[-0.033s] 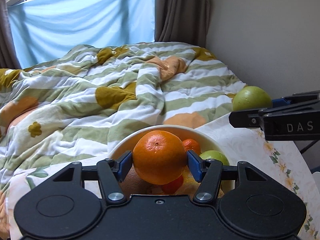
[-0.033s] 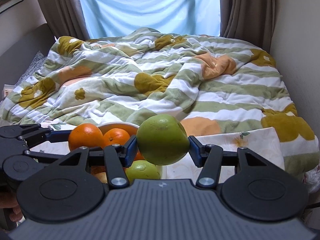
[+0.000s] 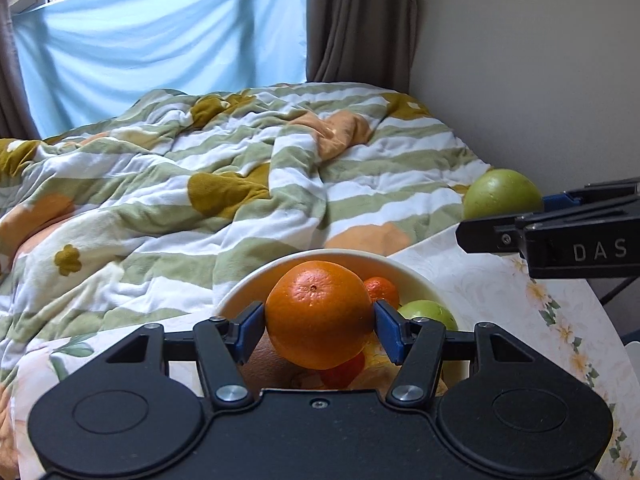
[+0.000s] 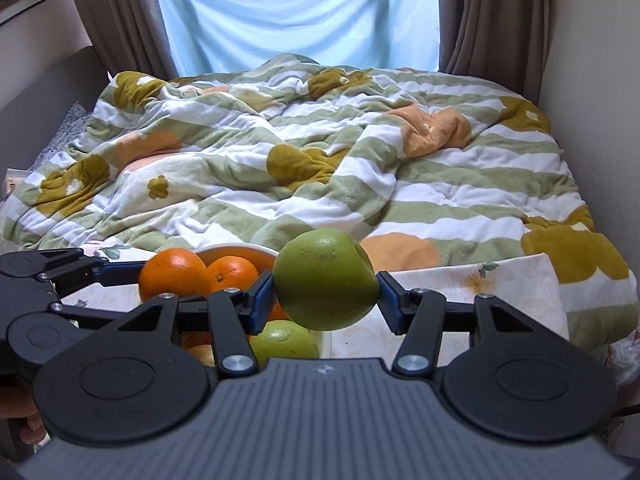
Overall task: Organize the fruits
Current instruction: 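Carry the orange and green apple in both tools over the bowl, then release the orange with the left tool while the right tool releases the green apple into the bowl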
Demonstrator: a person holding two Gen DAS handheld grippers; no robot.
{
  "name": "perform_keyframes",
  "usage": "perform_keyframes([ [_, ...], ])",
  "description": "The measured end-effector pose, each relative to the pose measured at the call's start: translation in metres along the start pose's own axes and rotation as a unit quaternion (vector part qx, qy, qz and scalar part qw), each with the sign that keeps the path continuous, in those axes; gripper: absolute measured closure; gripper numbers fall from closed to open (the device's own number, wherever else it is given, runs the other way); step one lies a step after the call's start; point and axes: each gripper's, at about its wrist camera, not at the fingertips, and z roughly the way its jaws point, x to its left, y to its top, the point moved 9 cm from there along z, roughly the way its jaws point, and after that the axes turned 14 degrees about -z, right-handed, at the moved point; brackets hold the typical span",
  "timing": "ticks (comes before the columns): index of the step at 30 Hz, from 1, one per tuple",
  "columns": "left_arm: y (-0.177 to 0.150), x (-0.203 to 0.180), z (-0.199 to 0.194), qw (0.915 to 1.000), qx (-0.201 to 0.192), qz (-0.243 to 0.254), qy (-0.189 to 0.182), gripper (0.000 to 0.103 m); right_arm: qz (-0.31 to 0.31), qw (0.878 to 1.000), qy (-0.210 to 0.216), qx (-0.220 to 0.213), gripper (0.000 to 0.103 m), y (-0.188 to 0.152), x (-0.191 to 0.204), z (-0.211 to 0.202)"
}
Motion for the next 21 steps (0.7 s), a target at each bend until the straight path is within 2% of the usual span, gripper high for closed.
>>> perform_keyframes([
  [8, -0.001, -0.004, 0.007, 0.9996, -0.001, 0.027, 0.006, 0.037, 0.005, 1.000, -0.005, 0.004, 0.034, 0.001, -0.006, 0.005],
  [11, 0.003, -0.003, 0.001, 0.9994, -0.019, 0.029, 0.007, 0.005, 0.006, 1.000, -0.002, 0.004, 0.034, 0.001, -0.006, 0.006],
  [15, 0.005, 0.003, -0.008, 0.9996, -0.024, 0.015, 0.000, 0.004, 0.004, 1.000, 0.001, 0.005, 0.034, 0.000, -0.007, 0.012],
  [21, -0.002, 0.024, -0.031, 0.9993, -0.031, -0.007, 0.017, 0.004, -0.007, 1.000, 0.008, 0.004, 0.034, 0.004, 0.002, 0.012],
])
